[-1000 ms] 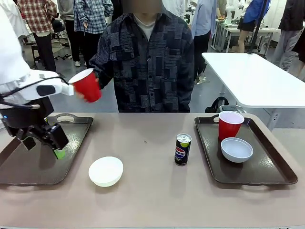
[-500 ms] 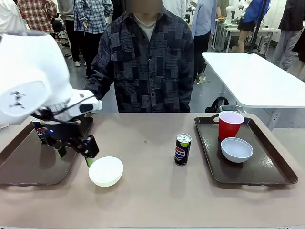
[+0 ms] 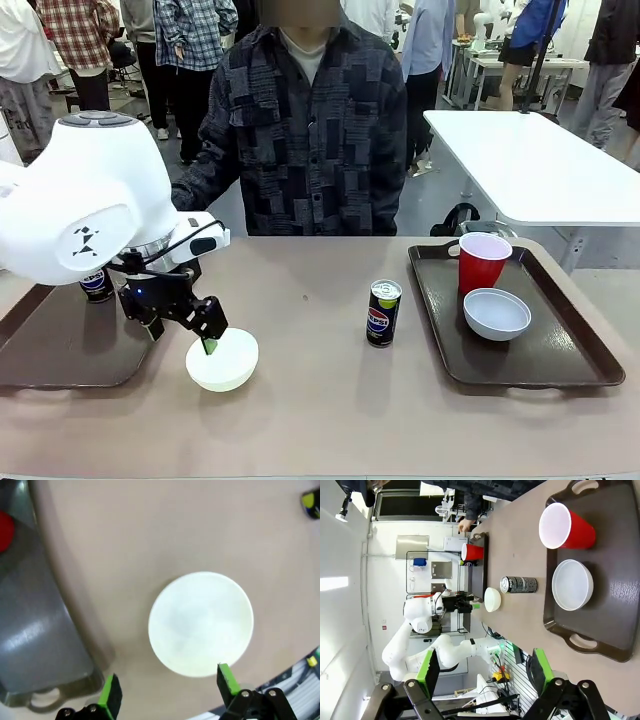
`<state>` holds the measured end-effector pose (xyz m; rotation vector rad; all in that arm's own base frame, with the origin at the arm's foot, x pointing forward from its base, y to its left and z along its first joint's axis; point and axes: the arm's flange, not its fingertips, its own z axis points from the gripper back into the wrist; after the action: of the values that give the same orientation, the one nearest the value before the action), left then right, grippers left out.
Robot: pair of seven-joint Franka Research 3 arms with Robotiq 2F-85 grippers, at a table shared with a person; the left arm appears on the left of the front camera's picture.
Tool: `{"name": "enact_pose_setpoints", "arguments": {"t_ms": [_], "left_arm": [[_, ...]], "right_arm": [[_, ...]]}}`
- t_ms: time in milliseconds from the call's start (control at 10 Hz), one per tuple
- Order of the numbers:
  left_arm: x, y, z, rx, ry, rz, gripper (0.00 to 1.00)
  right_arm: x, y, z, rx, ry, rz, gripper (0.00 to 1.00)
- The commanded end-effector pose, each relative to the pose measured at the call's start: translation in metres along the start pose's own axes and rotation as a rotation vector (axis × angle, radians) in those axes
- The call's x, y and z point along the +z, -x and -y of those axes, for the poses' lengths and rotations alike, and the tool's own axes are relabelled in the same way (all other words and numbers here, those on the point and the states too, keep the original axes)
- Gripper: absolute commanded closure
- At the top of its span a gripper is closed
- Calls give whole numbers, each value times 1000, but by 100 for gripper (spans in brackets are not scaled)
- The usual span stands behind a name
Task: Prepare tableware on both trays.
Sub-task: Pick up a Picnic Bowl from the table and place it on a Handle tray.
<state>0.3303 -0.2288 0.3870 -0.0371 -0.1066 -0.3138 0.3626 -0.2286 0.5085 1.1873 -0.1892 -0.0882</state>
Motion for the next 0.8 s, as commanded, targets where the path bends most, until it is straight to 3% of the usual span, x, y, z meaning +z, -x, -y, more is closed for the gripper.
{"name": "enact_pose_setpoints", "arguments": {"t_ms": [0, 700], "left_arm": [[-14, -2, -12, 20, 50, 35, 0], [-56, -15, -34, 103, 15, -4, 0]], "right_arm": [[-1, 2, -2, 2, -4, 1, 4], [-1, 2, -2, 2, -4, 1, 4]]}}
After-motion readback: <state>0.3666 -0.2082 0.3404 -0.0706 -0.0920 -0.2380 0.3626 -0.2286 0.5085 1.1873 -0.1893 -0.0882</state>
